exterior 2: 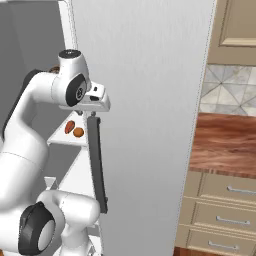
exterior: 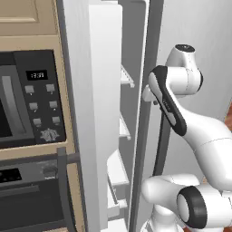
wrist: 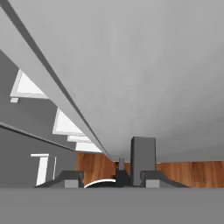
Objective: Take the potato and mushroom from the highest rack and move them to the second highest rack where the tangerine and sweet potato are located, to maximize freezer space. Close the freezer door after rearranging.
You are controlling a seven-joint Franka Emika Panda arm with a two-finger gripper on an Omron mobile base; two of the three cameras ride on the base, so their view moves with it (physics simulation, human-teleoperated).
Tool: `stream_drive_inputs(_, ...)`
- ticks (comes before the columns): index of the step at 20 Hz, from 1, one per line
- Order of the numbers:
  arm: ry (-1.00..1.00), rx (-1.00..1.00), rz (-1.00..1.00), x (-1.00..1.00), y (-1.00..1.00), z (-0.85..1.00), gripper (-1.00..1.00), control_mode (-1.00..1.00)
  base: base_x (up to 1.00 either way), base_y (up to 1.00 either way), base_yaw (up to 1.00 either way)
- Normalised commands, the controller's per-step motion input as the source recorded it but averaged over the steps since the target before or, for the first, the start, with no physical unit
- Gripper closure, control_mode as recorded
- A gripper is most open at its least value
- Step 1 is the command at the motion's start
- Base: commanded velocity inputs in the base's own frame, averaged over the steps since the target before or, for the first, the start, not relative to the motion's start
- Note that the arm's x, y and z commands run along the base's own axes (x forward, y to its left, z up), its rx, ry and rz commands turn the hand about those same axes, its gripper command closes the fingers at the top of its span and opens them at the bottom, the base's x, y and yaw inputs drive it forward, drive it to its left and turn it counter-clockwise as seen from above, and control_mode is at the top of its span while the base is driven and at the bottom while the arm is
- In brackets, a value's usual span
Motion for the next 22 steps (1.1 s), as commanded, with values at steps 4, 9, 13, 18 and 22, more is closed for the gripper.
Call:
stream_drive_inputs(4,0.00,0.00,0.00,0.00,0.00,-0.01,-1.00,1.00,-0.32,0.02,0.00)
stream_drive_inputs(9,0.00,0.00,0.00,0.00,0.00,0.00,-1.00,1.00,-0.63,-0.10,0.11)
stream_drive_inputs(13,0.00,0.00,0.00,0.00,0.00,0.00,-1.00,1.00,-0.07,-0.03,0.39)
stream_drive_inputs(18,0.00,0.00,0.00,0.00,0.00,0.00,-1.00,1.00,0.01,-0.02,0.34)
stream_drive_inputs(22,0.00,0.00,0.00,0.00,0.00,0.00,-1.00,1.00,0.22,-0.04,0.14)
